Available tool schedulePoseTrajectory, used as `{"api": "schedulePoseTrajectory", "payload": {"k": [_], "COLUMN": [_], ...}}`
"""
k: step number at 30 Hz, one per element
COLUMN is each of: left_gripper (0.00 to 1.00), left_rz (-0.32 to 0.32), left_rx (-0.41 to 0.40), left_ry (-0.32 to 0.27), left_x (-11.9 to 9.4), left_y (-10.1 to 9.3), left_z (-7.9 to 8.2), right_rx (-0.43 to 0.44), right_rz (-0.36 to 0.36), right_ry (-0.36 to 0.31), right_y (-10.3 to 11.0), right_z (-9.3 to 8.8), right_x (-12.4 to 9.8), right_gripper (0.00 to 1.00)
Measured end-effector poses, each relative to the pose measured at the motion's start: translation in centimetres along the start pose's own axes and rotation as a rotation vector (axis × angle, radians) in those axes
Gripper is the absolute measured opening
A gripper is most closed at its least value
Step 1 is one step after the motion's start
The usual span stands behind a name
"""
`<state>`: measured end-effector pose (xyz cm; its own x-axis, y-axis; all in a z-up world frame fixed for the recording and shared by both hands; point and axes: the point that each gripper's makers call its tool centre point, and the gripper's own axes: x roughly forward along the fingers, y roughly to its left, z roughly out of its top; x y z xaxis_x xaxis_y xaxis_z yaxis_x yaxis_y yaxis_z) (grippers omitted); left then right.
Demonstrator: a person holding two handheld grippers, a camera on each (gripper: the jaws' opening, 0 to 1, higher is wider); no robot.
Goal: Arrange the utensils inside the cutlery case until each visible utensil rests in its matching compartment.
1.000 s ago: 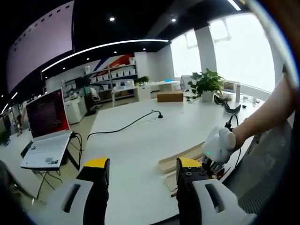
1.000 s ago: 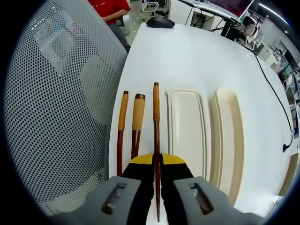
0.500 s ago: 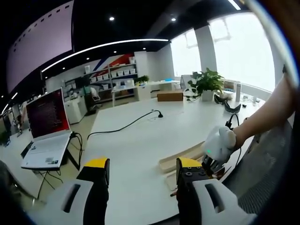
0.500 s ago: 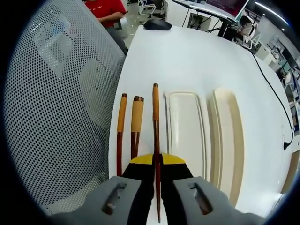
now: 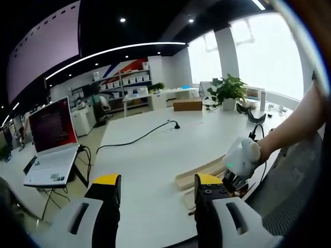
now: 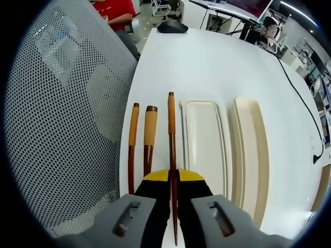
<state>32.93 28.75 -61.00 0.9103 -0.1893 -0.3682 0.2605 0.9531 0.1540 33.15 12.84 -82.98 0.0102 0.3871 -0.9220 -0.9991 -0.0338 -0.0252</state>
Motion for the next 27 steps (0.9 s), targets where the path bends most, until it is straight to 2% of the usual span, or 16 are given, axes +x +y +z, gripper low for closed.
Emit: {"api": "schedulePoseTrajectory", "payload": {"k": [27], "left_gripper": [0.59], "left_rz": [0.003], "left_rx": [-0.002], "left_ry": [0.001], "left_x": [0.0], "left_y": [0.1], "left_z": [0.0], "right_rx": [-0.025], "right_rz": [-0.003], "right_ry": [-0.033], "right_y": [-0.1], "right_z": [1.2], "right_x": [-0.9], "right_gripper": [0.0]}}
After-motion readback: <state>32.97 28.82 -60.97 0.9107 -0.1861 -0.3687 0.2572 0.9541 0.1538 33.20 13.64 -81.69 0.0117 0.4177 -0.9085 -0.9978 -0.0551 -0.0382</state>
